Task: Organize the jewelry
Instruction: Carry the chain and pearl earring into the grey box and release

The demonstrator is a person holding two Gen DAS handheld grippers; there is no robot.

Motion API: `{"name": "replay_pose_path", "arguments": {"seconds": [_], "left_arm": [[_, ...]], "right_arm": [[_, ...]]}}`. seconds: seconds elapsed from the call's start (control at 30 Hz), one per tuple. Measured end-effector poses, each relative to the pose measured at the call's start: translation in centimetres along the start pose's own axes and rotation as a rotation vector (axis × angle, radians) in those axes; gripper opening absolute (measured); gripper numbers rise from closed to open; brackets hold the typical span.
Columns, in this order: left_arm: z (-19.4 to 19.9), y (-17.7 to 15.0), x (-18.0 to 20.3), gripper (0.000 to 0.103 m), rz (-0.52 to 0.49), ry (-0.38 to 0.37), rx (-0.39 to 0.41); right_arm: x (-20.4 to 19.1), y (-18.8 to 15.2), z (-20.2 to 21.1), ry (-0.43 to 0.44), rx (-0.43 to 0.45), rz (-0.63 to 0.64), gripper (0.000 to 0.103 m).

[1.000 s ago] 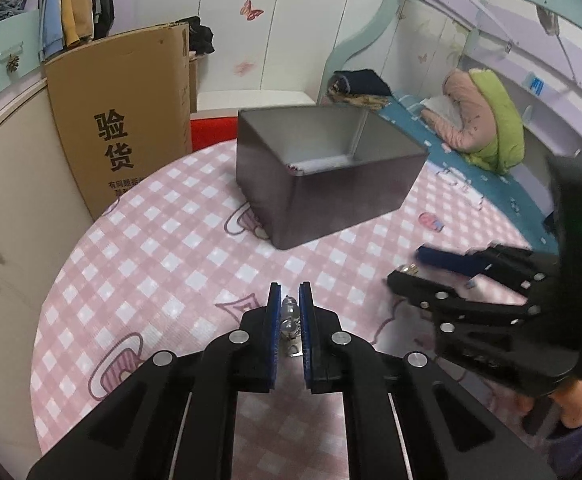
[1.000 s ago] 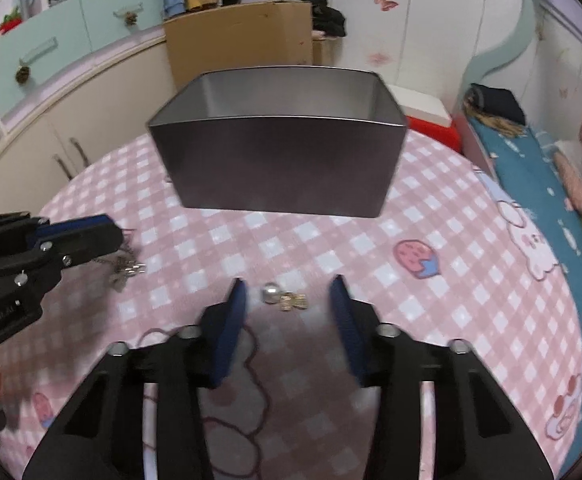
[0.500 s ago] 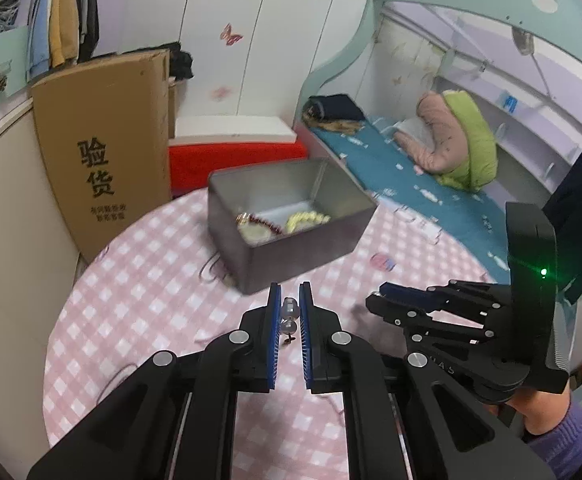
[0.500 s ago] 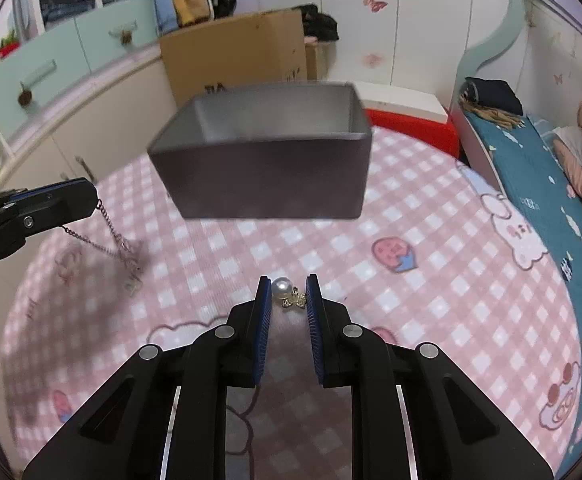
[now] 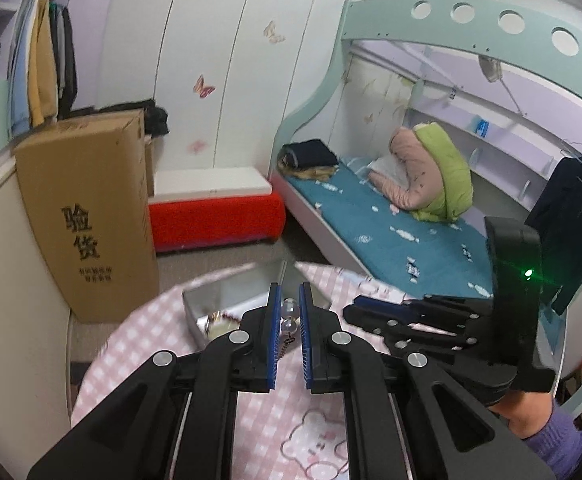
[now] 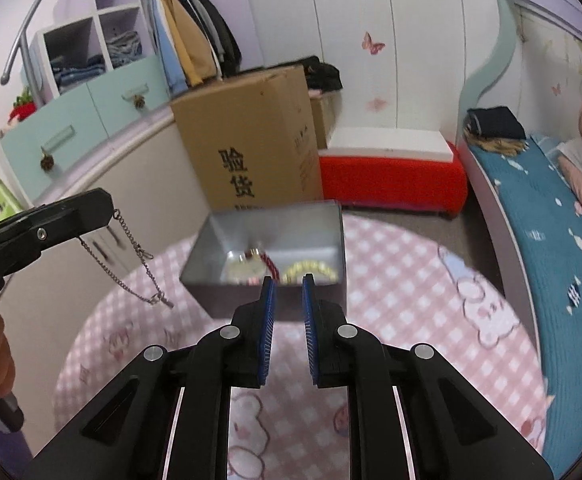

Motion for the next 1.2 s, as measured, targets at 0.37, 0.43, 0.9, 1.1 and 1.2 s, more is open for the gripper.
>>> {"name": "replay_pose_path", "arguments": {"seconds": [0.37,0.43,0.9,1.1,1.2], "left_arm": [[-0.1,-0.1,1.1,0.008,-0.019,-0.018,0.000],[-0.6,-0.8,0.9,0.008,-0.010,-0.017,-0.016],[-2.0,-2.5,0.2,0.008,0.005,-0.008,-0.061],[-1.6,-1.4,-0.4,0.008,0.009,-0.001,-0.037],[-1.4,-0.3,-0.7,0.008,0.017,0.006,-0.019]], "right_arm": [[2.2,-5.1,-4.7,-0.026,-0.166,-0.037,0.018],[2.4,-6.1,-6.2,-0.035,-0.194,-0.035,0.018],[2.7,-7.0,-8.3,-0.102,-0.214,0.001,0.012],[2.8,-5.2,-5.1,-0.063,-0.147,-0.003,0.012],[2.3,-2.7,-2.8,-0.013,-0.085,-0.017,0.012]]}}
Point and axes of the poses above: each gripper's, at about its wrist camera, not at the fingertips, and z roughly against the way its jaws point, x to its right, y to its top, the point moved 9 cm from there along -z, roughly the way its jaws point, and after that the axes turned 4 degrees about -x, right-handed, at the moved point
